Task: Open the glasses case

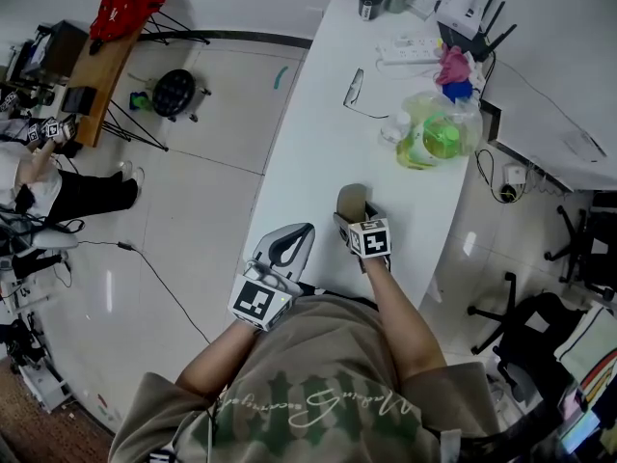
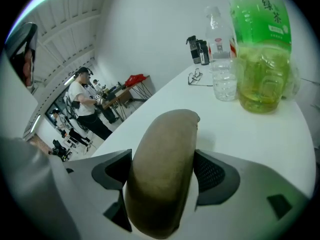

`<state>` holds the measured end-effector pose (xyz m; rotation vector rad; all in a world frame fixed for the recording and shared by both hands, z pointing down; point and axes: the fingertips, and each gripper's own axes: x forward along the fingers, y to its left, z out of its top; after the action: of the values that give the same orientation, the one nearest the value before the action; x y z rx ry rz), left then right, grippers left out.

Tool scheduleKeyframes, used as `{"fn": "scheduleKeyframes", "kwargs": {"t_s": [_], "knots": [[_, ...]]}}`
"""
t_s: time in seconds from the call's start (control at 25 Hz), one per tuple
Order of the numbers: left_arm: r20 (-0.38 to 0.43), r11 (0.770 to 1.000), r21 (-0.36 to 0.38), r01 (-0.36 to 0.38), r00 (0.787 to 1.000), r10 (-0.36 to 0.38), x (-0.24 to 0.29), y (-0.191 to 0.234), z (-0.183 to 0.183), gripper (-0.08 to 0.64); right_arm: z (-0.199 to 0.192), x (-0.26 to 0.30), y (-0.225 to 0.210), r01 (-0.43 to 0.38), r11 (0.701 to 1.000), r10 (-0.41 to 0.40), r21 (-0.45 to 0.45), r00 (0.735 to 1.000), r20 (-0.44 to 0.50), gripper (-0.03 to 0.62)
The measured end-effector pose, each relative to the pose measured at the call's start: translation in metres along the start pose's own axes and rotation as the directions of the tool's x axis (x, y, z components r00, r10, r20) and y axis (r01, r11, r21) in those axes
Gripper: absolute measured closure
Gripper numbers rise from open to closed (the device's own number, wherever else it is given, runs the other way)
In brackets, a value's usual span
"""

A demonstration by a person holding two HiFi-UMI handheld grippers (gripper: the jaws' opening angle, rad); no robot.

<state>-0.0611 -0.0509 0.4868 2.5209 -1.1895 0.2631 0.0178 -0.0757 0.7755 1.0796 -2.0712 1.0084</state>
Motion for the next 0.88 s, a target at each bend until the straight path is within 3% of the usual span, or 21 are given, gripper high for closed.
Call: {"fn": "scheduleKeyframes", "kwargs": {"t_s": [0.2, 0.36, 0.64, 0.88], "knots": [[0.031, 0.998, -0.057, 0.018, 0.999, -0.016, -0.003, 0.000, -0.001, 0.554, 0.028, -0.038, 0.018, -0.036, 0.996, 0.044, -0.087, 0.995, 0.086, 0.199], [0.056, 0.998, -0.050, 0.028, 0.998, -0.025, -0.001, -0.003, 0.004, 0.554, 0.055, -0.078, 0.031, -0.081, 0.994, 0.094, -0.071, 0.976, 0.197, 0.199], [0.080, 0.996, -0.050, 0.070, 0.995, -0.066, -0.001, -0.016, 0.018, 0.554, 0.090, -0.164, 0.068, -0.191, 0.981, 0.193, -0.043, 0.902, 0.386, 0.199], [0.089, 0.992, -0.061, 0.107, 0.991, -0.101, -0.002, -0.027, 0.027, 0.554, 0.102, -0.215, 0.094, -0.247, 0.967, 0.244, -0.058, 0.846, 0.474, 0.199]]}}
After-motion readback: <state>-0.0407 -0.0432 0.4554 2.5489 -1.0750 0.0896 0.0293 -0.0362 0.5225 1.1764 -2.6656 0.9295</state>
